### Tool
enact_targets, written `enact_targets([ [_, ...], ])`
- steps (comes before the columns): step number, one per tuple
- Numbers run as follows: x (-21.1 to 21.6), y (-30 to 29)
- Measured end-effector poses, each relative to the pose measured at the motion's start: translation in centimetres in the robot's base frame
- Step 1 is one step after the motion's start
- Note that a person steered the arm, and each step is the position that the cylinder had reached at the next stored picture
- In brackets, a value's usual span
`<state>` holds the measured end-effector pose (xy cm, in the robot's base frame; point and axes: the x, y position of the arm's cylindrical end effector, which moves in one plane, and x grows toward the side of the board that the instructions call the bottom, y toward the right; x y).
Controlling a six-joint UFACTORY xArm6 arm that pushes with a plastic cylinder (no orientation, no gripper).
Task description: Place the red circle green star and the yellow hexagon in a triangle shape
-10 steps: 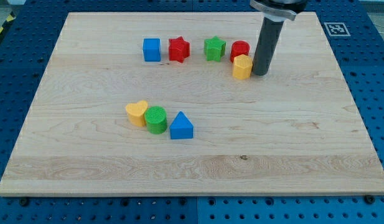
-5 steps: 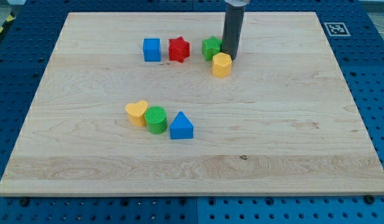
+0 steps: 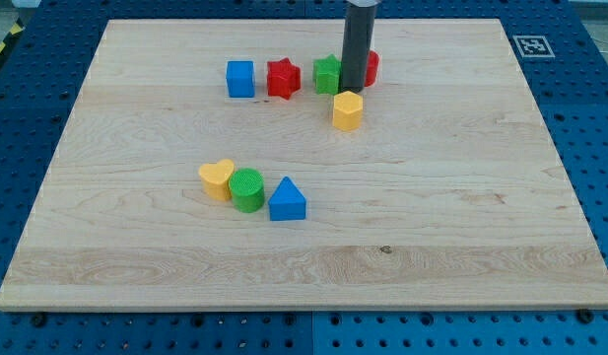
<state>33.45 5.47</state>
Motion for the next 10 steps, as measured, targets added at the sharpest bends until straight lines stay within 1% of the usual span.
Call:
enact_targets([
  [2,0.0,-1.7],
  [4,0.0,-1.5],
  [7,4.9,-1.3],
  [8,4.9,-1.3],
  [10,2.5,-0.5],
])
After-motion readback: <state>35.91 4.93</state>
